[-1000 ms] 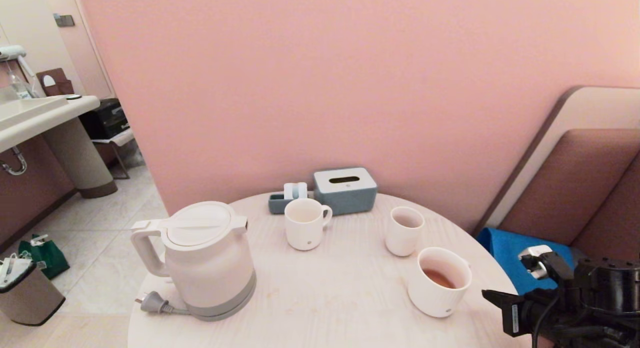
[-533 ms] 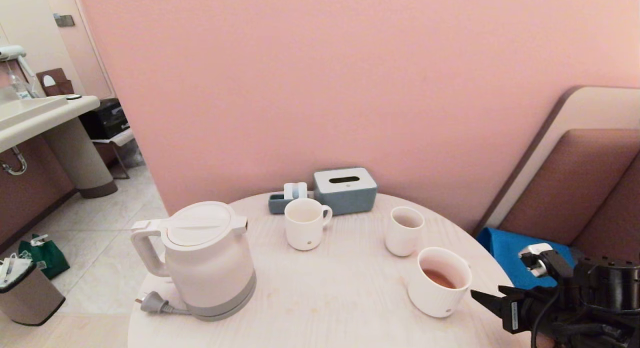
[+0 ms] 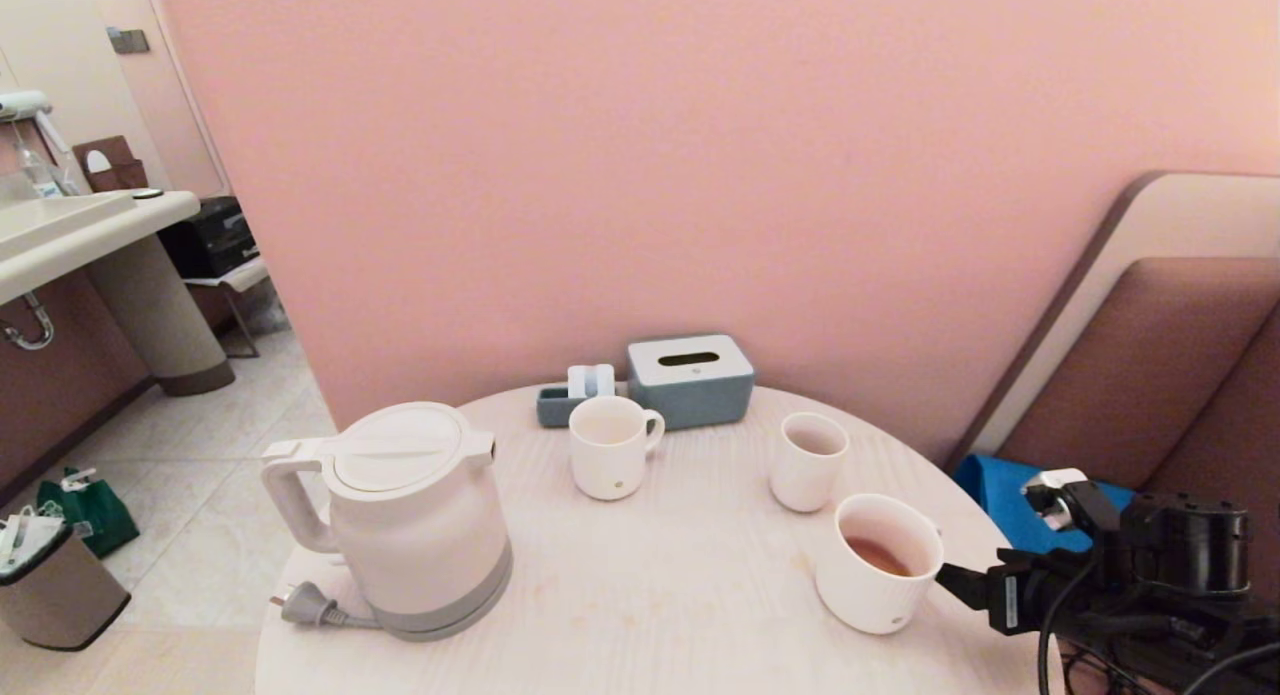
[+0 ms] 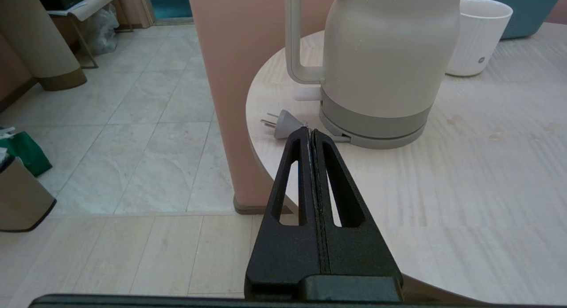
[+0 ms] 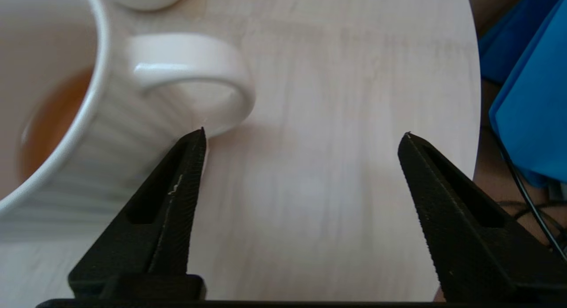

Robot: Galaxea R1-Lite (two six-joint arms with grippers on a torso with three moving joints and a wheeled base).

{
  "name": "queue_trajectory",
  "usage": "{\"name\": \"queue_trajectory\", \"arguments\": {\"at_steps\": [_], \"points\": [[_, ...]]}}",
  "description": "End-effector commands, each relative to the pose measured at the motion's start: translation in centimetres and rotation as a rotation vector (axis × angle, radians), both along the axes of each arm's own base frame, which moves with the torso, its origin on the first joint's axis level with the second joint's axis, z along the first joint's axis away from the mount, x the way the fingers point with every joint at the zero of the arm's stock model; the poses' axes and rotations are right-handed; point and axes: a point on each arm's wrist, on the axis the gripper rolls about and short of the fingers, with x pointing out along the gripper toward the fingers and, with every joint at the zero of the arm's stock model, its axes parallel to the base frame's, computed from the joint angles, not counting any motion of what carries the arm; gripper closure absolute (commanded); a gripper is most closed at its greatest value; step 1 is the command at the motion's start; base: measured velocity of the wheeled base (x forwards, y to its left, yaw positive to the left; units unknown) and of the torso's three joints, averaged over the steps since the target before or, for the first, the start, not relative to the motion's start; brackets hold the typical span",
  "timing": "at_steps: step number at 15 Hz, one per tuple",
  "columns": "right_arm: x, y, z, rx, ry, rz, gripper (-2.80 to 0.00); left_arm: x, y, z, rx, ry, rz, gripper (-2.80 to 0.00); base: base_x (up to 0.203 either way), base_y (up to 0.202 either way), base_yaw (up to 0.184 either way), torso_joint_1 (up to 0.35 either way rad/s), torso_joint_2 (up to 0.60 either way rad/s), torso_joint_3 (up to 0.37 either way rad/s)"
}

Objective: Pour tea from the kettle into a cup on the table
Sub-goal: Pick up the cup

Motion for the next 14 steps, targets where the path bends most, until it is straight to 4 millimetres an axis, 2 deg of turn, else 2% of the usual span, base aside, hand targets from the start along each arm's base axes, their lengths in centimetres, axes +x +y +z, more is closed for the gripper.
{"name": "queue_trajectory", "arguments": {"at_steps": [1,5,9,14], "points": [[0.5,0.0,-1.0,0.002,0.011,0.002,-2.8,0.0,0.0,0.0,0.0,0.002,0.001,0.0,0.0,0.0,0.0,0.0,0.0,0.0],[1.5,0.0,-1.4,0.001,-0.087,0.003,-2.8,0.0,0.0,0.0,0.0,0.002,0.001,0.0,0.0,0.0,0.0,0.0,0.0,0.0],[0.6,0.1,-1.9,0.025,-0.056,0.03,-2.8,0.0,0.0,0.0,0.0,0.002,0.001,0.0,0.0,0.0,0.0,0.0,0.0,0.0],[0.9,0.3,-1.7,0.036,-0.091,0.058,-2.8,0.0,0.0,0.0,0.0,0.002,0.001,0.0,0.0,0.0,0.0,0.0,0.0,0.0]]}}
